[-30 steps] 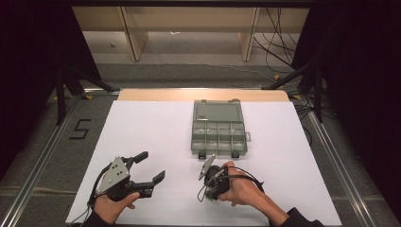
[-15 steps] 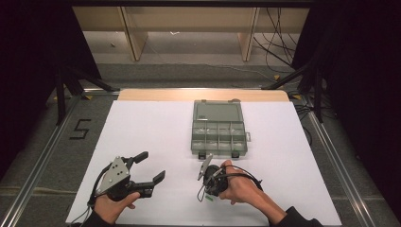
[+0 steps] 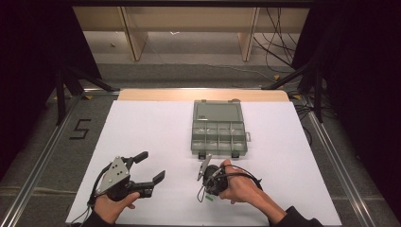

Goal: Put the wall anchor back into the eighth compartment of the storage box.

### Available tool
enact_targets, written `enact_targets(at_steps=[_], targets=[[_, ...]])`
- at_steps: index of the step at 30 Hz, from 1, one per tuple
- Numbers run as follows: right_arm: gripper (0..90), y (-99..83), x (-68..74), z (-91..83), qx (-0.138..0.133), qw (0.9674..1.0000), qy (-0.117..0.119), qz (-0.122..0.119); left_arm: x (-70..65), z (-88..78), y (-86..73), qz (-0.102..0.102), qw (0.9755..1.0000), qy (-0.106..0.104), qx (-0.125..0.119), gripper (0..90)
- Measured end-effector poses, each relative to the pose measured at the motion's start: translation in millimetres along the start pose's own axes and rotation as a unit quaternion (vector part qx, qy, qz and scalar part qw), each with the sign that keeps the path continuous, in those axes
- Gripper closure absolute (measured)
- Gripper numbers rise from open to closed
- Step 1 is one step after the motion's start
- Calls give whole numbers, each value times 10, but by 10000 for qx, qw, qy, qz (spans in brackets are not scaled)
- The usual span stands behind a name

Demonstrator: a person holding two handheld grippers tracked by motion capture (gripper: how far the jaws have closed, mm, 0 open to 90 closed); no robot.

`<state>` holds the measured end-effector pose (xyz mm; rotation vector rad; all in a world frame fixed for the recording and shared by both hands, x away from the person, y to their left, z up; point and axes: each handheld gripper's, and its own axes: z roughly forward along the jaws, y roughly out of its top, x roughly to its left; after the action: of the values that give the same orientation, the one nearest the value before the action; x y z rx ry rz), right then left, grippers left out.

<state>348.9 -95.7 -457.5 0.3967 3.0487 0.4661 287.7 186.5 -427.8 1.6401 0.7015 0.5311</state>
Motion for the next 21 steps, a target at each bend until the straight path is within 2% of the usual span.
enact_targets(at_steps=[3, 13, 19, 21], targets=[[847, 5, -22, -71, -93, 9999, -117, -16, -2, 3, -4, -24, 10000, -4, -17, 160], [847, -29, -122, -215, -252, 9995, -175, 36, -3, -1, -1, -8, 10000, 0, 6, 161], [847, -87, -236, -381, -397, 9985, -332, 167, -2, -5, 2, -4, 10000, 3, 0, 160], [847, -121, -283, -440, -531, 9974, -406, 255, -1, -3, 2, 6, 10000, -1, 2, 160]])
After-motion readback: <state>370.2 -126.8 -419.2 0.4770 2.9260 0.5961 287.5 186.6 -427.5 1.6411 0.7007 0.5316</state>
